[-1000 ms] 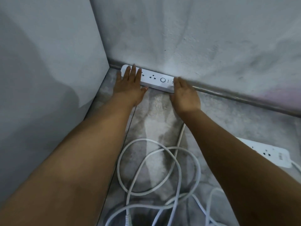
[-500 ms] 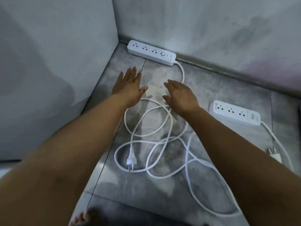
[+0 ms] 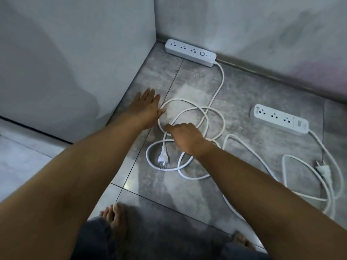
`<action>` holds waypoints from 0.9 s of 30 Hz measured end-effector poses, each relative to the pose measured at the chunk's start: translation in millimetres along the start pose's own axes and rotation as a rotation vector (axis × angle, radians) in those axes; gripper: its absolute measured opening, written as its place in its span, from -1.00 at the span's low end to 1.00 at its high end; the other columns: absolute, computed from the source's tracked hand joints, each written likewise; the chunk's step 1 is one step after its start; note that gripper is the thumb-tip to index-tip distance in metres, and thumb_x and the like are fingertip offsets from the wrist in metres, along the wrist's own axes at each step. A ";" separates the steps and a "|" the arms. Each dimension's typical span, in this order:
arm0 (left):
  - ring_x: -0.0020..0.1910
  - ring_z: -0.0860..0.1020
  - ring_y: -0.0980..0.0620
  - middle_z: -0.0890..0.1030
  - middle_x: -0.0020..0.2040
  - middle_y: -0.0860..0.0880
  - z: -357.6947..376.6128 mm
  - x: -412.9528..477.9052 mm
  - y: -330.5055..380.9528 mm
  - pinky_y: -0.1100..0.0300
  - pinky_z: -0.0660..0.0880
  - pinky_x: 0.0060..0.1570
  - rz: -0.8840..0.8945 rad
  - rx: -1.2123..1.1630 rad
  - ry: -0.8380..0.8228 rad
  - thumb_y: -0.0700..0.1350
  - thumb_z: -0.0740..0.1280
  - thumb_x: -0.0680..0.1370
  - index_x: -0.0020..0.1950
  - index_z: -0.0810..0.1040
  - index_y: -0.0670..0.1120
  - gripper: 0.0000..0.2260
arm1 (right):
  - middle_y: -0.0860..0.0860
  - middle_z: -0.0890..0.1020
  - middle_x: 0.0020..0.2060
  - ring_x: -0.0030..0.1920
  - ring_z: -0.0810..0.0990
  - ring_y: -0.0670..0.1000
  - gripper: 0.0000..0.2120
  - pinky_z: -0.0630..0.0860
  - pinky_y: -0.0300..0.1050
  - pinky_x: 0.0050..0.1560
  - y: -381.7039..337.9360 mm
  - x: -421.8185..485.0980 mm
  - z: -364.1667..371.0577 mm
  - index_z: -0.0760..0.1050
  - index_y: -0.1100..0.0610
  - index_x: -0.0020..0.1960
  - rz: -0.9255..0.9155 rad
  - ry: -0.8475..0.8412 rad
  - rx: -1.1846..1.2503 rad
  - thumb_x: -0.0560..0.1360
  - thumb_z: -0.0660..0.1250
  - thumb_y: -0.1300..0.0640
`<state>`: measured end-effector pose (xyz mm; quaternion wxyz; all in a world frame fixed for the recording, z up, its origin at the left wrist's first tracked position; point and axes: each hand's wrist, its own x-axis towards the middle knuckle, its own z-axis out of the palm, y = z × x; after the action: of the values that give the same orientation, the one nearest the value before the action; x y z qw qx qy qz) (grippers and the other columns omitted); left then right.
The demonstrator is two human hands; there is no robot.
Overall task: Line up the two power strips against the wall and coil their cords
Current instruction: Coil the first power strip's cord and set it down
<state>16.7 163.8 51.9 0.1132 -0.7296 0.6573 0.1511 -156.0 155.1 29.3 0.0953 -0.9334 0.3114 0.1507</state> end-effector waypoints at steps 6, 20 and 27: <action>0.59 -0.08 -0.08 -0.02 0.61 -0.15 11.3 -7.5 8.1 -0.01 -0.11 0.54 0.026 -0.038 -0.014 0.10 0.01 0.68 0.59 0.02 -0.14 -0.45 | 0.09 0.60 0.18 0.19 0.57 0.14 -0.52 0.34 -0.03 0.22 -6.9 -1.6 6.7 0.18 -0.13 0.52 -0.002 -0.067 -0.022 0.63 0.05 0.15; 0.47 0.25 -0.18 0.27 0.51 -0.20 20.0 3.4 24.6 0.00 0.20 0.42 0.093 -0.084 0.048 -0.01 0.17 0.65 0.52 0.23 -0.17 -0.53 | 0.24 0.52 0.18 0.22 0.44 0.24 -0.60 0.29 0.06 0.22 81.6 -4.8 13.8 0.33 0.28 0.34 0.851 0.287 0.169 0.51 0.18 0.25; 0.42 0.31 -0.21 0.32 0.48 -0.19 4.5 12.6 34.2 -0.02 0.28 0.36 0.076 -0.253 0.111 -0.04 0.19 0.65 0.51 0.27 -0.13 -0.55 | 0.21 0.51 0.15 0.20 0.47 0.26 -0.74 0.38 0.09 0.17 89.8 -11.7 4.3 0.44 0.19 0.19 0.858 0.284 0.416 0.58 0.17 0.09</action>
<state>-16.5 150.1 44.2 -0.0223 -0.7197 0.6655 0.1963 -220.6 92.0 21.7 0.1659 -0.6936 0.7008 -0.0175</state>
